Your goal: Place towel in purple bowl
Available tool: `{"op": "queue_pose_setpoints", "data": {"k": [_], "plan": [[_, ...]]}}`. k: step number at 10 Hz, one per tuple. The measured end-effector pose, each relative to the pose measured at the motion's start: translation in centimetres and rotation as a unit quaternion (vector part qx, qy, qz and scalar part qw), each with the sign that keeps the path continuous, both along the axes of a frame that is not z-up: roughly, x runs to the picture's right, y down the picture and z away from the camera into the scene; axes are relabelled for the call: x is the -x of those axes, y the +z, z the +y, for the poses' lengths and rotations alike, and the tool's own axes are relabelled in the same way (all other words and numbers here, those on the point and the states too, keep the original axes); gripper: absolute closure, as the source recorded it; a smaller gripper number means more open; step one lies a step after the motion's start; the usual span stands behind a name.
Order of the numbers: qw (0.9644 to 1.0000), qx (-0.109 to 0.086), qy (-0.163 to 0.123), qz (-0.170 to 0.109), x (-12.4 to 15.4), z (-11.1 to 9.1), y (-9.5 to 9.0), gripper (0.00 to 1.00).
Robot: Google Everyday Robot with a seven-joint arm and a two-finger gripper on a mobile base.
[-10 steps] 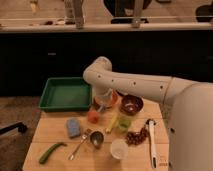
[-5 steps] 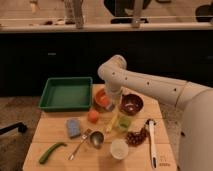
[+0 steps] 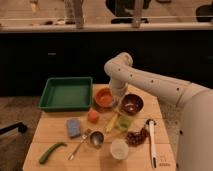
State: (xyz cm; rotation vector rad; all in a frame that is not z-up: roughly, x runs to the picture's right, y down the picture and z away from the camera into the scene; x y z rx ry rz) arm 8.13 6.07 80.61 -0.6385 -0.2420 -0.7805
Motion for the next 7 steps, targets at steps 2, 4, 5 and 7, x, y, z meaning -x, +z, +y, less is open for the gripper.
{"op": "queue_pose_setpoints", "data": {"k": [2,4,5,7], "plan": [[0.9999,0.007,0.010,0.003,-1.7,0.6,0.8,1.00],[0.9997,0.013,0.020,0.004,-3.1,1.4,1.5,1.00],[0.9995,0.016,0.027,0.004,-3.9,1.9,2.0,1.00],[0.9992,0.018,0.034,0.005,-4.8,2.3,2.4,1.00]]}}
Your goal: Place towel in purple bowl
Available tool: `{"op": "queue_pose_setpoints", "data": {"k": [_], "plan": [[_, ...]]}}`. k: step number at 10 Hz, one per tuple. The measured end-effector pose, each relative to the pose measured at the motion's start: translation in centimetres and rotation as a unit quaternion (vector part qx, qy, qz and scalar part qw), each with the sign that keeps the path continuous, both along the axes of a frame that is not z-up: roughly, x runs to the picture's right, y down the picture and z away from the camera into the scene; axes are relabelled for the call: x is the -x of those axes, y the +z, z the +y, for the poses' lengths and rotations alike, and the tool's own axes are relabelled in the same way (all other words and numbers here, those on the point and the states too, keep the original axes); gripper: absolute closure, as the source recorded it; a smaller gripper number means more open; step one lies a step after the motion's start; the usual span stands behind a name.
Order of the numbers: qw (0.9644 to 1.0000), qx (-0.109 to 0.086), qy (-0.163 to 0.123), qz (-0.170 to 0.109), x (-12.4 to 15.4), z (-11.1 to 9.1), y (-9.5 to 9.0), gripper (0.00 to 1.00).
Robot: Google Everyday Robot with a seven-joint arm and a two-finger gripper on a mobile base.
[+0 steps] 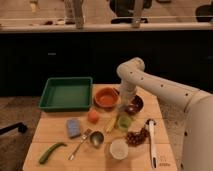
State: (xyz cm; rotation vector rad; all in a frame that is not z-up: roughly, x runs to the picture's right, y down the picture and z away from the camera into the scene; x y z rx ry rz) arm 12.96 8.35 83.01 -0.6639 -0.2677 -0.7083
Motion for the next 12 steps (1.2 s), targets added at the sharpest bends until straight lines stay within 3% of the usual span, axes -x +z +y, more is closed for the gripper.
{"op": "queue_pose_setpoints", "data": {"k": [6,9,10,12], "plan": [[0.9998,-0.009,0.018,0.003,-2.4,-1.0,0.6,1.00],[0.9999,-0.008,0.012,0.006,-3.0,-2.0,0.9,1.00],[0.9999,-0.008,0.012,0.004,-2.8,-2.0,0.9,0.98],[0.9999,-0.007,0.013,0.006,-3.1,-2.0,0.9,0.78]]}}
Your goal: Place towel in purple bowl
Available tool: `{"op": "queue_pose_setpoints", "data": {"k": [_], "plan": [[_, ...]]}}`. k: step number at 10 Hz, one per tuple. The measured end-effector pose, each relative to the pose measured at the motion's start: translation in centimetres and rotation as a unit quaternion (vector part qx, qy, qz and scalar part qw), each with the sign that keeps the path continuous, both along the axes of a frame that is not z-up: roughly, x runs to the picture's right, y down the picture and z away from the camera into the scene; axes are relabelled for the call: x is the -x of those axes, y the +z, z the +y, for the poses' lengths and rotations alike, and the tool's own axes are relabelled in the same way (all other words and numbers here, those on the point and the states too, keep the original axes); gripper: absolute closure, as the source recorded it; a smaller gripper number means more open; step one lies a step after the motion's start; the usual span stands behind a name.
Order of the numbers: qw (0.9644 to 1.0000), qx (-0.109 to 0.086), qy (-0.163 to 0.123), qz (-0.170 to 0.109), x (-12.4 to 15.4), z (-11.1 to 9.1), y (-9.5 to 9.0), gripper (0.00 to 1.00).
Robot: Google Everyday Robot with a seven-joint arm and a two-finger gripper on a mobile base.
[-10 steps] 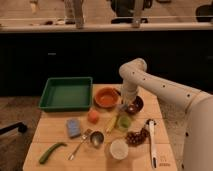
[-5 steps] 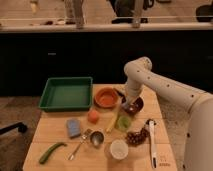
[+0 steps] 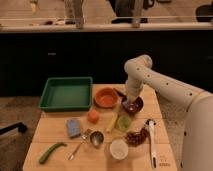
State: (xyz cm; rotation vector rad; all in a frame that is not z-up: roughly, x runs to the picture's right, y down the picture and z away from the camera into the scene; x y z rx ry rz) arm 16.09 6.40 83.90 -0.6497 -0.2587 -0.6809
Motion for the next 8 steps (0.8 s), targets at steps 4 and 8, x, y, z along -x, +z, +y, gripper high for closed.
{"op": "queue_pose_setpoints", "data": {"k": [4,8], "plan": [[1.0000,0.000,-0.002,-0.001,0.27,-0.02,0.06,0.38],[1.0000,0.000,-0.001,-0.001,0.18,0.02,0.06,0.20]]}}
